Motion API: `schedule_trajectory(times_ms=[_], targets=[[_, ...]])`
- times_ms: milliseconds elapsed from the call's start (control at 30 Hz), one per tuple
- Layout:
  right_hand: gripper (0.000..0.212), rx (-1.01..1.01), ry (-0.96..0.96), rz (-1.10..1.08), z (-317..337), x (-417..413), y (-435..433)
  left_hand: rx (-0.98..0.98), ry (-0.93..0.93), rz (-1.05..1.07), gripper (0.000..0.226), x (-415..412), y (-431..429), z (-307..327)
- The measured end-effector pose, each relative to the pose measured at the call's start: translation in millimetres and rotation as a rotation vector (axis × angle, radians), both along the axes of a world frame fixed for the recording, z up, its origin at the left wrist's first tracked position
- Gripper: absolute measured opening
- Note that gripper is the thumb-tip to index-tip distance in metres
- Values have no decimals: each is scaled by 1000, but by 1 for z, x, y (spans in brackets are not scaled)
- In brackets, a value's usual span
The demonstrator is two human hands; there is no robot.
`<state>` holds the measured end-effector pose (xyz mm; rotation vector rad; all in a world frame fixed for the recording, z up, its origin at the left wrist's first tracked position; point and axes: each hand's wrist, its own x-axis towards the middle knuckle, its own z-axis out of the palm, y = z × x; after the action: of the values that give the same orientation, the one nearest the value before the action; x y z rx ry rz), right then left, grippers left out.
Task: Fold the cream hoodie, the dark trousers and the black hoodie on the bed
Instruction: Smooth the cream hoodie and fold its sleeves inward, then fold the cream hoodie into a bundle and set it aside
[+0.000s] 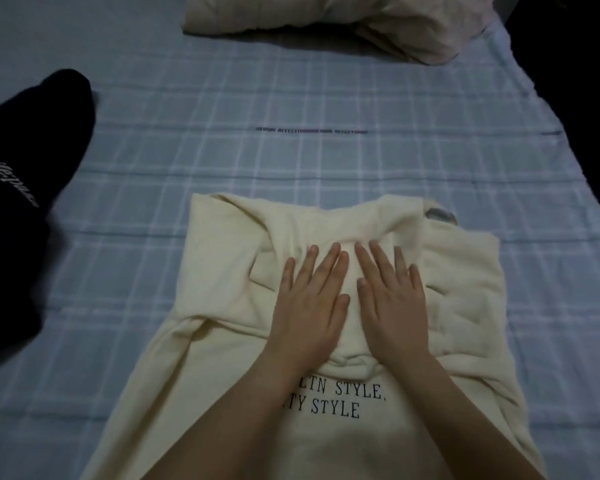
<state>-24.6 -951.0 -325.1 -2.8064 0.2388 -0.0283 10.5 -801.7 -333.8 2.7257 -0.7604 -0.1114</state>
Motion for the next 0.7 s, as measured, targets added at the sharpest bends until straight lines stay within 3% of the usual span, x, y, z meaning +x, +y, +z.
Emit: schedule_trajectory(times_ms=[267,500,700], targets=[[62,-23,47,-49,5,1,6,5,43,-4,62,0,-1,9],[57,-31,-87,-122,-20,-26,26,-45,-10,-3,60,-23,18,-16],[56,-6,-15,-115,-9,-24,25,9,46,25,59,-22,14,1]])
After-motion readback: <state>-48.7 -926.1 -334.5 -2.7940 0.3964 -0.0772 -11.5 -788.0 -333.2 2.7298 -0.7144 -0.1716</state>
